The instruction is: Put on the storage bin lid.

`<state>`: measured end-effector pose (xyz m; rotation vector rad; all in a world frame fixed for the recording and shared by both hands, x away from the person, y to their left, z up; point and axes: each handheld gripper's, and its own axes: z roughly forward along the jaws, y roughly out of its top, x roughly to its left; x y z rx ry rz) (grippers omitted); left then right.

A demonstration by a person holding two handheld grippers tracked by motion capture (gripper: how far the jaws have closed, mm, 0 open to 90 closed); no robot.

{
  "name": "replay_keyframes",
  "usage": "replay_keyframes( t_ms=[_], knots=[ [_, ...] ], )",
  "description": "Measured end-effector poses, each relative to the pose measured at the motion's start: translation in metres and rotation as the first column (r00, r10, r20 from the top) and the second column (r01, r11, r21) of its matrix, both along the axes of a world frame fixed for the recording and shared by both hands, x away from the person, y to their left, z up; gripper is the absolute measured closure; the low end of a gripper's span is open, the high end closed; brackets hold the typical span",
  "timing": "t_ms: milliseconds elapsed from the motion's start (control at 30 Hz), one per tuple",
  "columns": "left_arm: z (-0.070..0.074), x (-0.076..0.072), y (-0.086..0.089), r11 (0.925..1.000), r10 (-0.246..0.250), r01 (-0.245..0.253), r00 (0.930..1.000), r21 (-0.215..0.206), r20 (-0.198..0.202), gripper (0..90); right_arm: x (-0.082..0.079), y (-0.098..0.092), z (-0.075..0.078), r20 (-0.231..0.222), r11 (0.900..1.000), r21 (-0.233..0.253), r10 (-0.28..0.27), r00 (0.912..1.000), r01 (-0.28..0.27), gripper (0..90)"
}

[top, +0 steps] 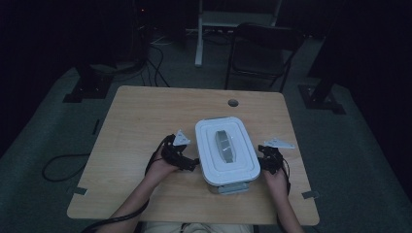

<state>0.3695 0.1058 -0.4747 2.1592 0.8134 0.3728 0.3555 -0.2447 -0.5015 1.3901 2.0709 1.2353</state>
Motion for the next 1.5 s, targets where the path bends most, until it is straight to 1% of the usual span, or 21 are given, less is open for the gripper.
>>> replay_keyframes(
  t_ms=[133,233,267,333,400,500,633,700,767,833,900,967,1033,1133,1200,1233,1267,1333,1400,1433,1500],
  knots=[
    [0.001,0.005,0.008,0.9997,0.016,-0.016,0.9998,0.016,0.01,0.5,-0.004,0.01,0.002,0.008,1.0,-0.018,0.001,1.0,0.0,23.2],
    [0.001,0.009,0.014,0.9995,0.024,-0.024,0.9997,0.019,0.0,0.4,-0.005,0.017,0.003,0.003,0.999,-0.032,0.012,0.9999,-0.012,23.2],
    [0.001,0.009,0.016,0.9994,0.027,-0.027,0.9996,0.02,0.001,0.5,-0.006,0.019,0.003,0.005,0.999,-0.03,0.013,0.9999,-0.013,23.4],
    [0.001,0.011,0.022,0.999,0.035,-0.035,0.9994,0.026,0.004,0.4,-0.007,0.023,0.004,0.004,1.0,-0.003,0.017,0.9999,-0.017,23.5],
    [0.001,0.012,0.027,0.9987,0.044,-0.044,0.999,0.025,0.003,0.4,-0.006,0.028,0.005,0.011,1.0,-0.004,0.028,0.9995,-0.028,23.4],
    [-0.001,0.014,0.034,0.9976,0.066,-0.066,0.9978,0.018,0.001,0.5,-0.002,0.036,0.008,0.011,0.999,-0.028,0.042,0.9991,-0.042,23.6],
    [-0.003,0.018,0.041,0.9962,0.085,-0.085,0.9964,0.022,-0.002,0.4,0.002,0.044,0.008,0.011,0.998,-0.029,0.057,0.9983,-0.057,24.3],
    [-0.004,0.02,0.042,0.9955,0.09,-0.09,0.996,0.031,-0.003,0.5,0.002,0.047,0.007,0.013,0.998,-0.023,0.061,0.9981,-0.06,24.3],
    [-0.004,0.023,0.042,0.9951,0.093,-0.093,0.9957,0.036,-0.003,0.5,0.002,0.047,0.007,0.005,0.998,-0.015,0.062,0.998,-0.062,25.0],
    [-0.004,0.026,0.042,0.9946,0.097,-0.096,0.9953,0.039,-0.004,0.5,0.0,0.047,0.008,0.014,0.998,-0.017,0.069,0.9975,-0.069,24.9],
    [-0.005,0.029,0.042,0.9935,0.106,-0.106,0.9943,0.041,-0.002,0.5,0.0,0.046,0.008,0.014,0.997,-0.007,0.075,0.9971,-0.075,24.9],
    [-0.005,0.033,0.042,0.9928,0.112,-0.111,0.9938,0.043,0.0,0.5,-0.001,0.045,0.007,0.027,0.997,-0.006,0.076,0.9967,-0.076,24.8],
    [-0.006,0.035,0.041,0.9913,0.125,-0.125,0.9922,0.041,0.005,0.5,-0.001,0.044,0.007,0.019,0.997,0.012,0.079,0.9967,-0.079,24.8],
    [-0.007,0.041,0.041,0.9908,0.128,-0.127,0.9918,0.046,-0.003,0.5,-0.003,0.045,0.006,0.029,0.998,0.011,0.069,0.9972,-0.069,24.3],
    [-0.007,0.043,0.042,0.9913,0.127,-0.127,0.9919,0.036,-0.002,0.5,-0.002,0.043,0.005,0.029,0.998,0.013,0.067,0.9974,-0.067,20.1],
    [-0.007,0.044,0.043,0.9913,0.13,-0.13,0.9914,0.018,-0.013,0.5,-0.001,0.042,0.005,0.028,0.998,0.005,0.066,0.9974,-0.066,16.0],
    [-0.007,0.044,0.045,0.9912,0.132,-0.132,0.9911,0.002,-0.015,0.4,0.001,0.041,0.005,0.033,0.998,-0.007,0.066,0.9973,-0.066,13.4],
    [-0.007,0.042,0.048,0.9903,0.137,-0.137,0.9905,-0.017,-0.007,0.5,0.003,0.039,0.005,0.045,0.998,-0.01,0.07,0.9966,-0.069,13.8],
    [-0.006,0.04,0.051,0.9906,0.135,-0.135,0.9908,-0.022,-0.001,0.5,0.007,0.038,0.005,0.059,0.998,-0.041,0.044,0.9973,-0.041,13.8],
    [-0.005,0.039,0.052,0.9903,0.137,-0.137,0.9906,-0.024,0.003,0.5,0.01,0.036,0.005,0.059,0.999,-0.036,0.043,0.9973,-0.041,13.8],
    [-0.002,0.037,0.054,0.9898,0.136,-0.136,0.9907,-0.043,0.005,0.5,0.014,0.034,0.006,0.056,0.999,-0.034,0.035,0.9978,-0.033,13.8]
  ],
)
